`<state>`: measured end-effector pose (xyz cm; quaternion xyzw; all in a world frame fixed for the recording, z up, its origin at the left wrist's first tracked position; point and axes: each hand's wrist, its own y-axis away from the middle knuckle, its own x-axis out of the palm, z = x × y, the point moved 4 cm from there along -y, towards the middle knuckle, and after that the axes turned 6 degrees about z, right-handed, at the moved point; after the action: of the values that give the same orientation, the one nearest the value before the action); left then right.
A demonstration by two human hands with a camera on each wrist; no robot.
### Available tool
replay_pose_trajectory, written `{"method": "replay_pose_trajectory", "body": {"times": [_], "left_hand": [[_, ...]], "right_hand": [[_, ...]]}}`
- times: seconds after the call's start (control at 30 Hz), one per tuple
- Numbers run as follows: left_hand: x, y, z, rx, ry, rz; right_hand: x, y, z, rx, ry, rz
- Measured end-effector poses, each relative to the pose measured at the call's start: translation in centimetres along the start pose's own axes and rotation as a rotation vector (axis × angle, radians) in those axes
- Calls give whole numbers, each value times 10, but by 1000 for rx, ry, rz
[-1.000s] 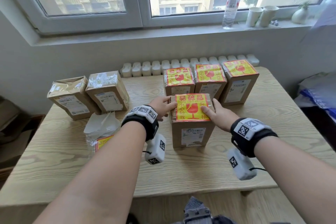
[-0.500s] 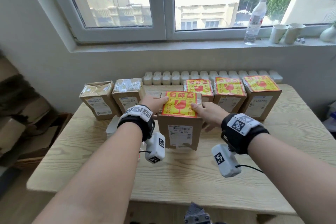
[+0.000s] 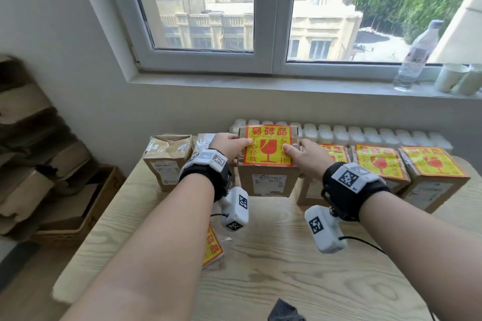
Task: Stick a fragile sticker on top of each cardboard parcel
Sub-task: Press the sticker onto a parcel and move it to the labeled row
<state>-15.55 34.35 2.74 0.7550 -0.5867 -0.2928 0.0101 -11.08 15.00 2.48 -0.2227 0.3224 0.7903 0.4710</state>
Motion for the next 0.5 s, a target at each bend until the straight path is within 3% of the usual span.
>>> {"method": "replay_pose_trajectory", "body": {"times": [0.3, 0.5], "left_hand": [[24, -57, 7, -87, 166, 181], [37, -73, 22, -75, 21, 257]], "right_hand": [[-2, -27, -6, 86, 189, -131], [1, -30, -12, 92, 317, -148]]}}
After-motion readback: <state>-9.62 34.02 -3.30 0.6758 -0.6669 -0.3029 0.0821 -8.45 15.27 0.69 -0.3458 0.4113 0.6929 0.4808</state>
